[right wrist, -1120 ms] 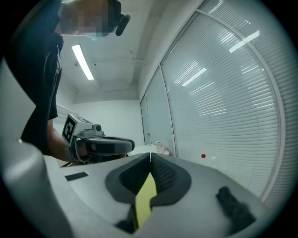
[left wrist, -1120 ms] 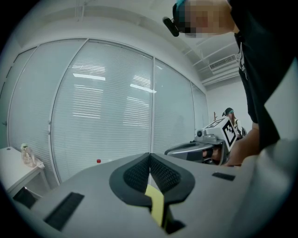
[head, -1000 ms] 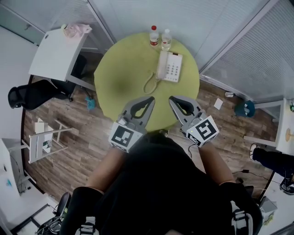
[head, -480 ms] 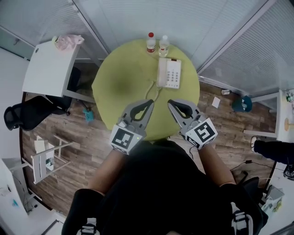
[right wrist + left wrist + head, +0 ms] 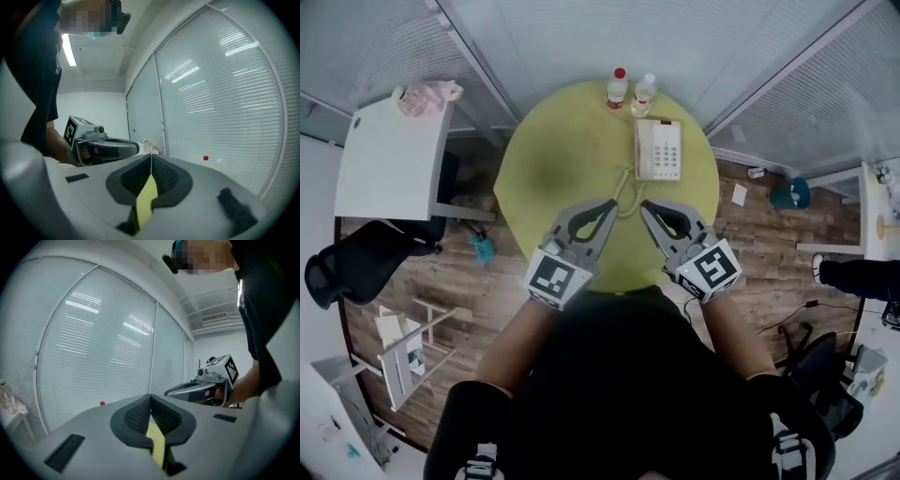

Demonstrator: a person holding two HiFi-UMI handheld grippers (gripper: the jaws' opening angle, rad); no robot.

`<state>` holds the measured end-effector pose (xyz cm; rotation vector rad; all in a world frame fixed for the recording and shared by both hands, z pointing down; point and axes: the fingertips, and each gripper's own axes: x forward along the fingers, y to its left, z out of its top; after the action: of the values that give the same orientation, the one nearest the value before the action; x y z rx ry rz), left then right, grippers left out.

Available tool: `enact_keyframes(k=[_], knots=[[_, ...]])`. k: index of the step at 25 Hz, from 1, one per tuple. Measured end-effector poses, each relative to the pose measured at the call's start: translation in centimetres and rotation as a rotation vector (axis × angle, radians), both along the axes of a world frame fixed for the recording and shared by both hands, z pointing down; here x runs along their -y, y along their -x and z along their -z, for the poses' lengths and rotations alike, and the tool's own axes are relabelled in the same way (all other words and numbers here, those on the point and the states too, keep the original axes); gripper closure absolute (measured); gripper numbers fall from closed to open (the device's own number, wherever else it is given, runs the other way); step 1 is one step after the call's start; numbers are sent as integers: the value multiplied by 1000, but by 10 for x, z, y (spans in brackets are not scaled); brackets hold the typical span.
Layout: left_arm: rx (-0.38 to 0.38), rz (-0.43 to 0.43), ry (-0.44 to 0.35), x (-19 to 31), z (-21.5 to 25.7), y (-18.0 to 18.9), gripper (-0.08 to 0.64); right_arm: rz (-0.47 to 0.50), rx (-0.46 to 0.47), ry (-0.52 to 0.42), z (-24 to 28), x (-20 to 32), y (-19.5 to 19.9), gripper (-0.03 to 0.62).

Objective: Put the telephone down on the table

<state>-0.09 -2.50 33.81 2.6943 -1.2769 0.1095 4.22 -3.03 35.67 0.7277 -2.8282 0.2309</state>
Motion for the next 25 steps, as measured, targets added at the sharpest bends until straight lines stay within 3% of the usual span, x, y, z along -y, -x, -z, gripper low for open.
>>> enact_keyframes(k=[11,20,25], knots=[[-49,-138,29,14,-24,62,546,-172,-52,58,-30,12,67,572],[-74,-193,36,51,-36,53,546,-311,-99,116,-56,46,57,572],[-21,-180,8,77,-56,41,546,-401,-155,177,-87,83,25,572]])
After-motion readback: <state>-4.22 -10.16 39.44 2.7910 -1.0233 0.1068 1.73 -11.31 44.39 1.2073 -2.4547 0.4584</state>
